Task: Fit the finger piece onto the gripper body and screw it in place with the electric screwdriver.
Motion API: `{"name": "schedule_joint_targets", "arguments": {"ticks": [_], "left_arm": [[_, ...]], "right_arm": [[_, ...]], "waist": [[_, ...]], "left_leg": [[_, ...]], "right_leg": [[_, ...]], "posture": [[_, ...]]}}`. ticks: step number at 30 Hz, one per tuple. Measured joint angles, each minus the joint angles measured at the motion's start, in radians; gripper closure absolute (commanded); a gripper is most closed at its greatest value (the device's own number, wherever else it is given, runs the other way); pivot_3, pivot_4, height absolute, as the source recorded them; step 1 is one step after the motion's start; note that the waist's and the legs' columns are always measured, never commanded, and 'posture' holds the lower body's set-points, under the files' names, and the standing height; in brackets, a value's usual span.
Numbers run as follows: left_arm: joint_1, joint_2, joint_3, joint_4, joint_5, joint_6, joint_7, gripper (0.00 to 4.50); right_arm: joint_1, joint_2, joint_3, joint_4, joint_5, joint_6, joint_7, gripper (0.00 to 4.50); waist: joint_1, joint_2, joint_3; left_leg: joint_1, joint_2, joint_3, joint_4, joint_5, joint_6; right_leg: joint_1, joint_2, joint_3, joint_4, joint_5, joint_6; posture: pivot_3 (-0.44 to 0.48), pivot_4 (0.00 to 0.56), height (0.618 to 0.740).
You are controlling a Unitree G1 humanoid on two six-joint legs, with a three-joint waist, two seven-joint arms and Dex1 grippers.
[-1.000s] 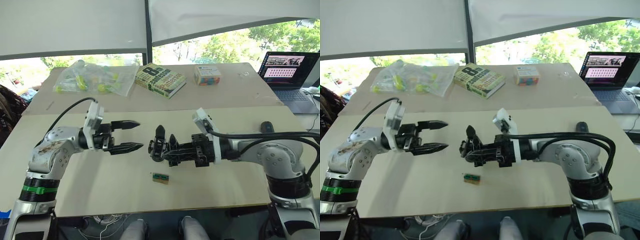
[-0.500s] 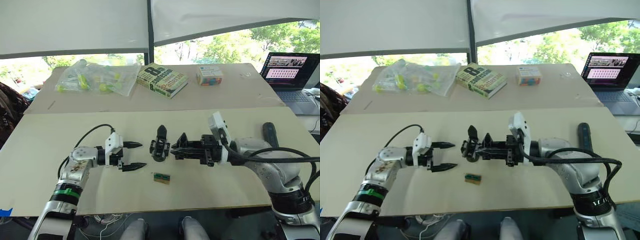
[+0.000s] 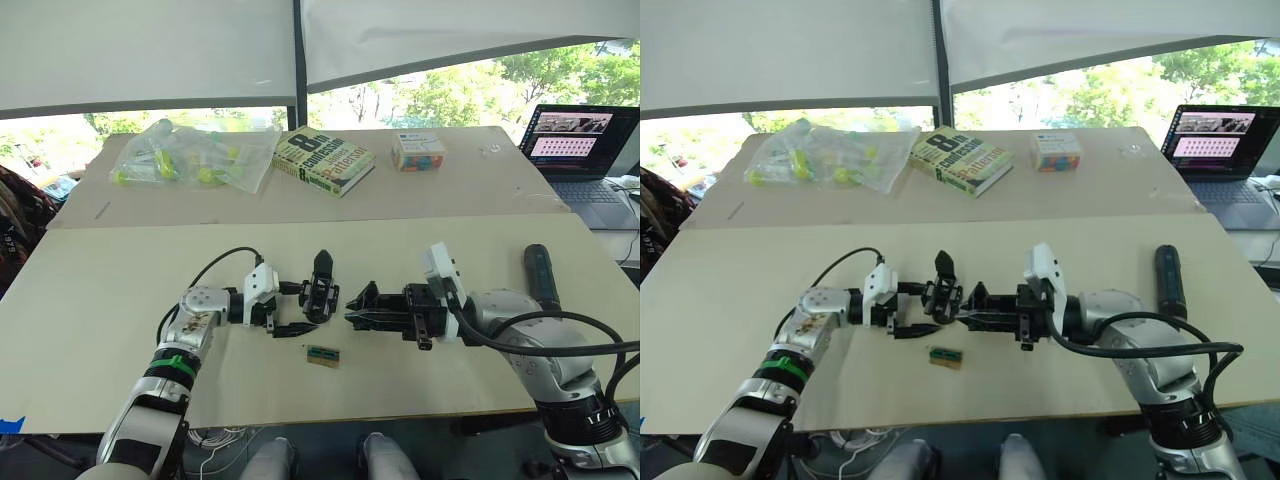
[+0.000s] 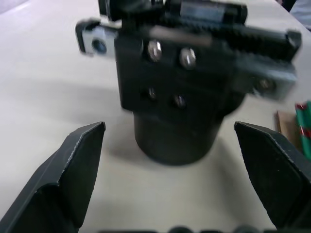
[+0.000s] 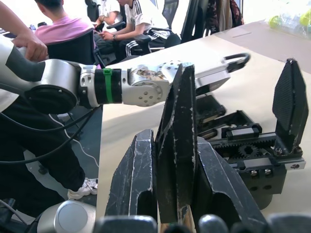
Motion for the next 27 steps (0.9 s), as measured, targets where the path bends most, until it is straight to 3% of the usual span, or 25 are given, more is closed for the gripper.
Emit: {"name": "schedule_joint_targets", "arguments": {"ticks": [12,17,27], "left_arm": [[-0.030,-0.028,-0.008,0.057,0.034,-0.021,-0.002,0.00],[-0.031,-0.030,-0.011,0.065,0.047,-0.047,0.000,2.20],[-0.028,-0.029,-0.017,0.058,0.068,-0.077,0.010,2.21]], "right_arm": [[0.014,0.000,0.000,-0.024,0.000,0.000,-0.017,4.05],[0.014,0.000,0.000,-0.025,0.000,0.000,-0.022,4.05],[-0.053,0.089,0.054,0.032,-0.071,-0.094,-0.019,4.05]], "waist": [[0.000,0.000,0.000],[0.000,0.000,0.000],[0.000,0.000,0.000]], "left_leg": [[0.000,0.000,0.000,0.000,0.000,0.000],[0.001,0.000,0.000,0.000,0.000,0.000],[0.001,0.000,0.000,0.000,0.000,0.000]], "right_leg": [[0.000,0.000,0.000,0.001,0.000,0.000],[0.001,0.000,0.000,0.001,0.000,0.000],[0.001,0.000,0.000,0.001,0.000,0.000]], "posture": [[0.000,0.150,0.737],[0.000,0.150,0.737],[0.000,0.150,0.737]]}}
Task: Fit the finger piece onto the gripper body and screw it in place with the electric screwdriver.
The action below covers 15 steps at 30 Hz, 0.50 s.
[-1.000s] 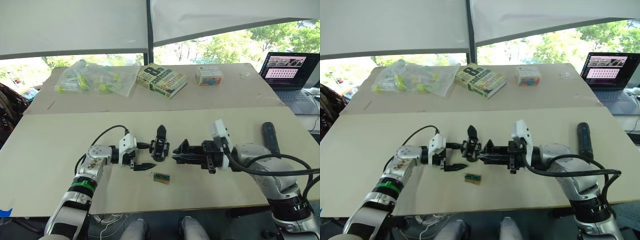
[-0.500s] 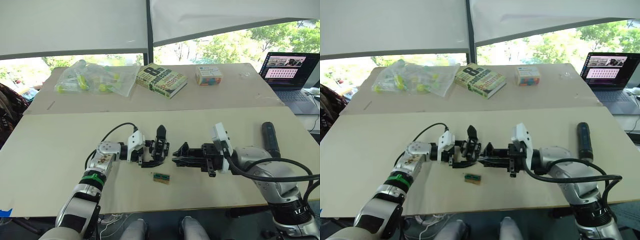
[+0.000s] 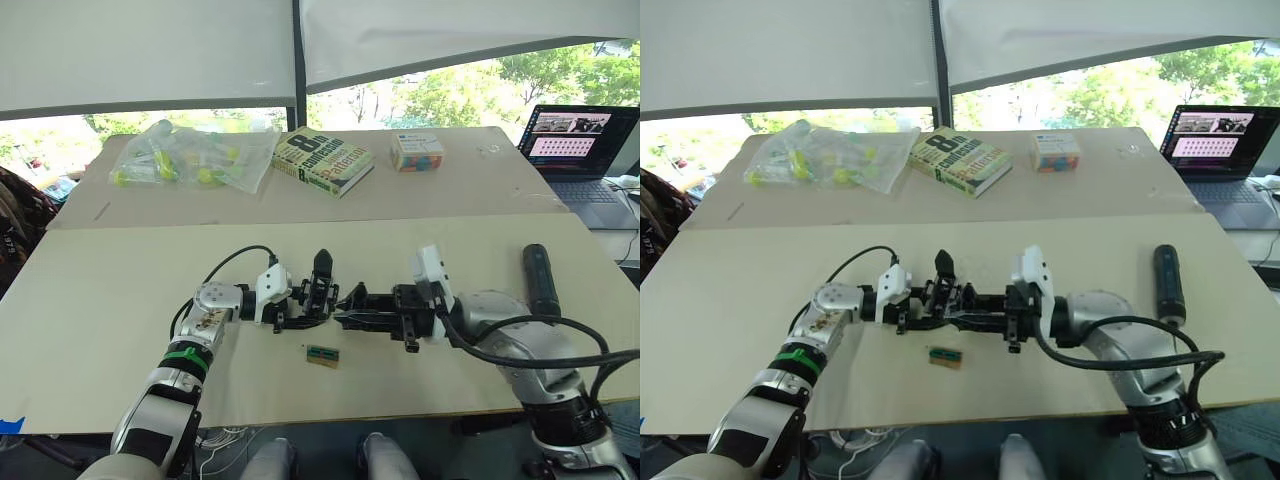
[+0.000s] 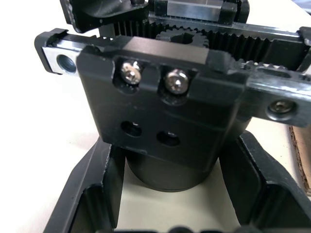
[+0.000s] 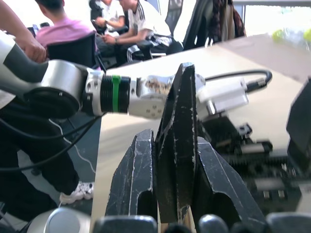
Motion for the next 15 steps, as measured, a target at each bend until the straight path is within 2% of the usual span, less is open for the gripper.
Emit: {"name": "schedule_joint_targets", "arguments": {"ticks": [11,15], "left_arm": [[0.025,0.003,-0.003,-0.055,0.000,0.043,0.019,2.21],[0.027,0.003,-0.004,-0.061,0.000,0.048,0.021,2.21]], "right_arm": [[-0.125,0.162,0.110,0.225,-0.185,-0.200,-0.003,4.05],[-0.145,0.188,0.134,0.279,-0.222,-0.227,-0.001,4.05]], "waist": [[-0.001,0.000,0.000],[-0.001,0.000,0.000]], "left_leg": [[0.000,0.000,0.000,0.000,0.000,0.000],[0.000,0.000,0.000,0.000,0.000,0.000]], "right_leg": [[-0.001,0.000,0.000,0.001,0.000,0.000],[-0.001,0.000,0.000,0.001,0.000,0.000]], "posture": [[0.000,0.150,0.737],[0.000,0.150,0.737]]}}
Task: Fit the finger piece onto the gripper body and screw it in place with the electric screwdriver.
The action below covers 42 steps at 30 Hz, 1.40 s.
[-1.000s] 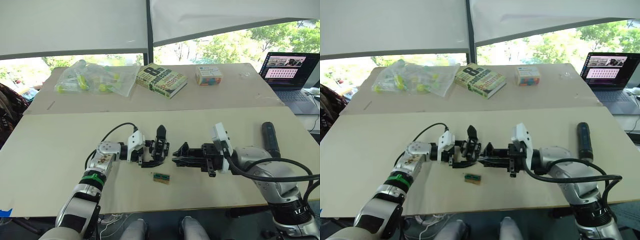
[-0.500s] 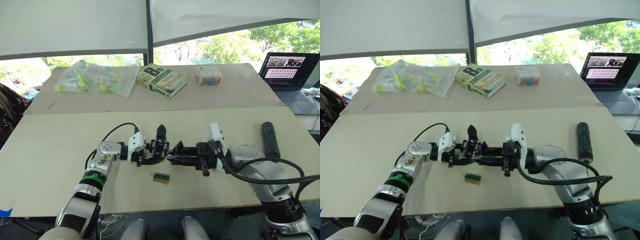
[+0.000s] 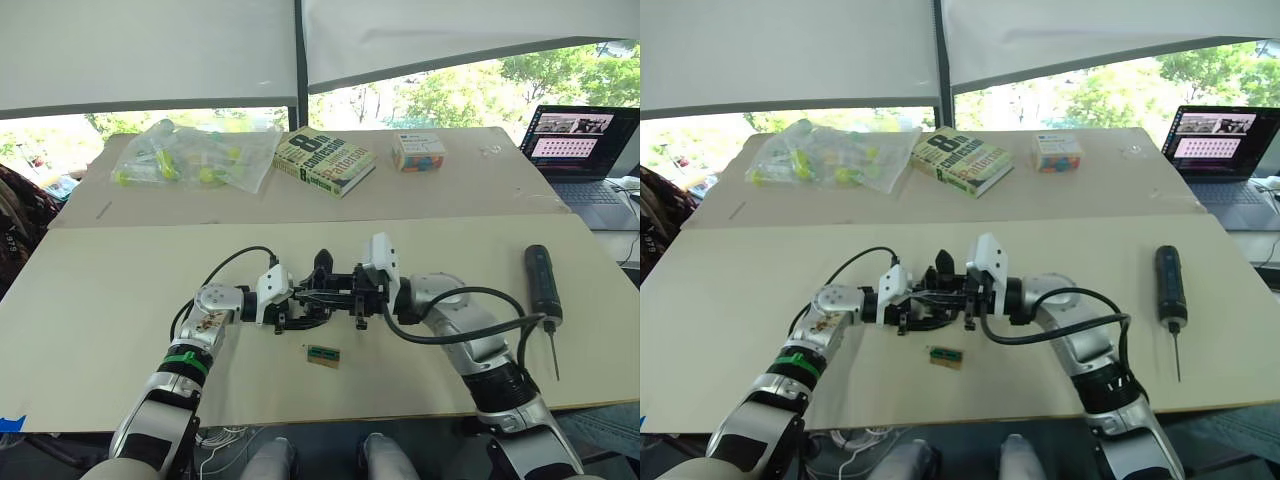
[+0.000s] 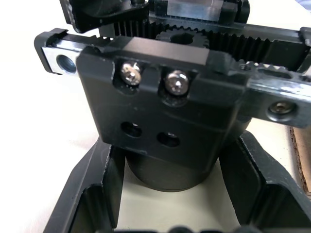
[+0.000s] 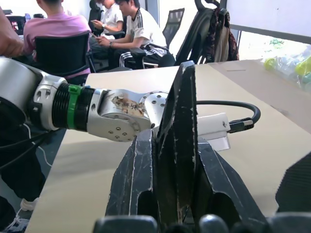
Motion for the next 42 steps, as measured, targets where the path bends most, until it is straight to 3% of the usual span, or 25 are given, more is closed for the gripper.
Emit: {"name": "schedule_joint_targets", "arguments": {"ticks": [42], "left_arm": [[0.036,0.014,-0.001,-0.042,-0.002,0.031,0.020,2.21]], "right_arm": [[-0.035,0.034,0.035,0.169,-0.102,-0.087,0.029,4.05]], "waist": [[-0.008,0.001,-0.005]], "left_leg": [[0.005,0.001,0.000,0.000,0.000,0.000]], "right_leg": [[0.002,0.001,0.001,0.002,0.000,0.000]], "posture": [[0.000,0.150,0.737]]}}
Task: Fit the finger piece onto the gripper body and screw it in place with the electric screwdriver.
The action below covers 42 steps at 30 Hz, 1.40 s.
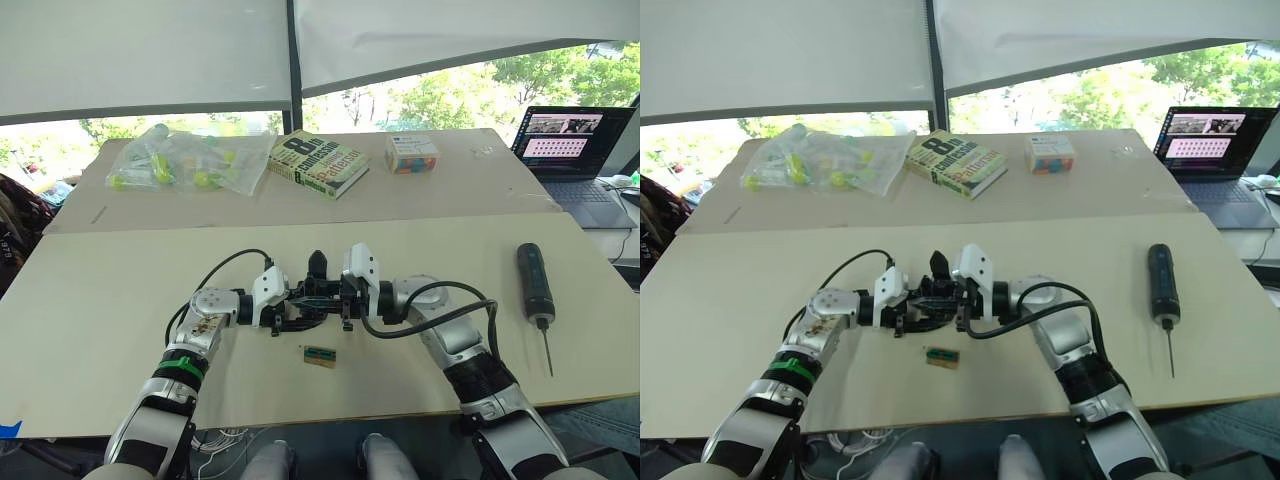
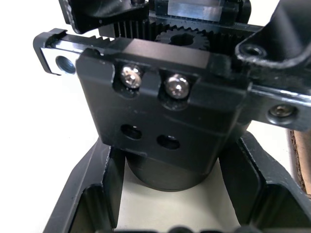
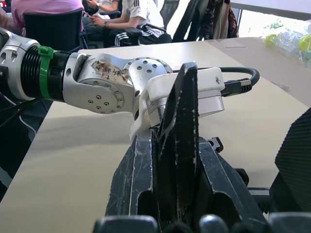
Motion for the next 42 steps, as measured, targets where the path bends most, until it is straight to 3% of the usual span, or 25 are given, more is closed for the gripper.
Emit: {"name": "schedule_joint_targets", "arguments": {"ticks": [26,42], "left_arm": [[0.014,0.000,-0.001,-0.022,0.000,0.010,0.005,2.21],[0.022,0.002,0.003,-0.030,-0.001,0.025,0.006,2.21]], "right_arm": [[0.023,-0.050,0.010,-0.123,0.007,0.138,-0.002,4.05],[0.014,-0.022,-0.001,-0.080,0.006,0.114,-0.012,4.05]], "waist": [[0.003,0.000,0.000],[-0.001,0.000,-0.001]], "left_leg": [[0.000,0.000,0.000,0.000,0.000,0.000],[0.002,0.000,0.000,0.000,0.000,0.000]], "right_leg": [[0.001,0.000,0.000,-0.001,0.000,0.000],[0.001,0.000,0.000,0.000,0.000,0.000]], "posture": [[0.000,0.150,0.737],[0.000,0.150,0.737]]}}
